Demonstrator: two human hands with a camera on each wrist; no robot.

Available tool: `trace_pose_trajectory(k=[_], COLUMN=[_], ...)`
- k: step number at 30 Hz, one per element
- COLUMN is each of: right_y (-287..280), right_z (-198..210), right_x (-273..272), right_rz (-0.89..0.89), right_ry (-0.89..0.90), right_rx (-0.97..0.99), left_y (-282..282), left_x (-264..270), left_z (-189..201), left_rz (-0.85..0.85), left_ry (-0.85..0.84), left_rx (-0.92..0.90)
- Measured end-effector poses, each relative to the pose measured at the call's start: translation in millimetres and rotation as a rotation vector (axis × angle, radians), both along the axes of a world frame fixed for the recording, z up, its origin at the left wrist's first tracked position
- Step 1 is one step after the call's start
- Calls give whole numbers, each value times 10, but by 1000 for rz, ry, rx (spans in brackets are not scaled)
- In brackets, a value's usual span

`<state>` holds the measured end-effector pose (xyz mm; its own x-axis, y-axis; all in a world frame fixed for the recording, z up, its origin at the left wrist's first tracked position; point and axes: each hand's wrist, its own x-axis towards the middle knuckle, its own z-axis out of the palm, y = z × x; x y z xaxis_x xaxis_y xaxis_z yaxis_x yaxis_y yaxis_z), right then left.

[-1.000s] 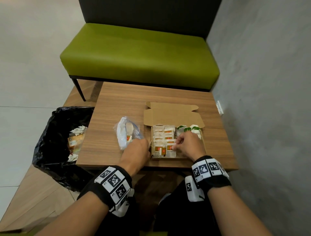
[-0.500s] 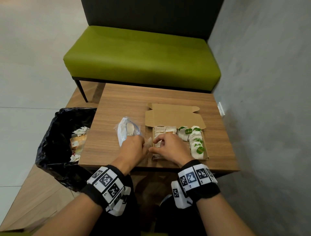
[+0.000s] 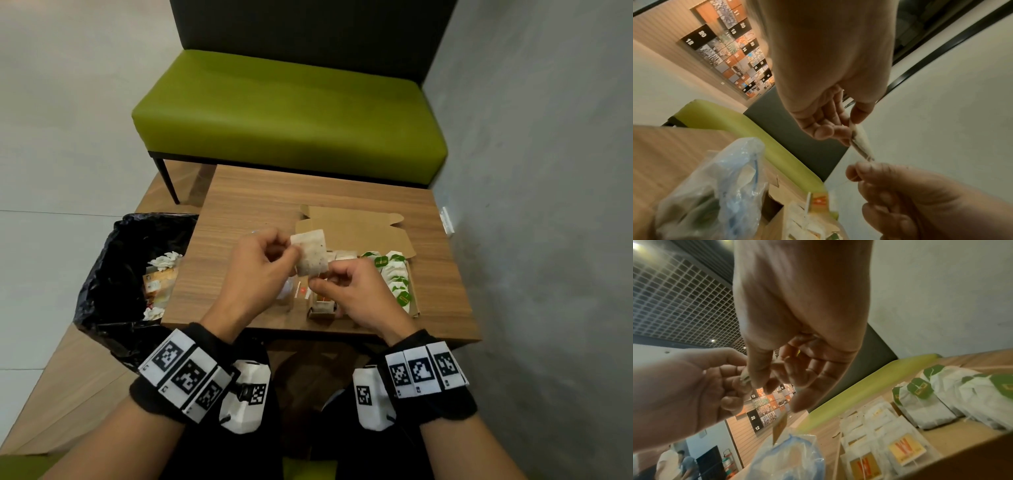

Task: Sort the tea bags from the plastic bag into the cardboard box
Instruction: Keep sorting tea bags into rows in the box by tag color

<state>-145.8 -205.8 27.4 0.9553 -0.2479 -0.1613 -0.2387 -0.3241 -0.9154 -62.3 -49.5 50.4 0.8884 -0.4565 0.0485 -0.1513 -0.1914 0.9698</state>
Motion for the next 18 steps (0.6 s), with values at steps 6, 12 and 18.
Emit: trace_pose_trajectory(k=[6,12,18], right_y=[117,342,374], right_z=[88,33,-72], right_x=[-317,-573,-787], right_rz=[-11,87,48], right_ry=[-33,70,78], right_rx=[142,128,20], left_y=[79,145,231], left_x=[-125,-325,-529], left_z=[16,62,81], left_rz=[64,88,1], left_ry=[79,177,295], left_rx=[-105,-138,-118])
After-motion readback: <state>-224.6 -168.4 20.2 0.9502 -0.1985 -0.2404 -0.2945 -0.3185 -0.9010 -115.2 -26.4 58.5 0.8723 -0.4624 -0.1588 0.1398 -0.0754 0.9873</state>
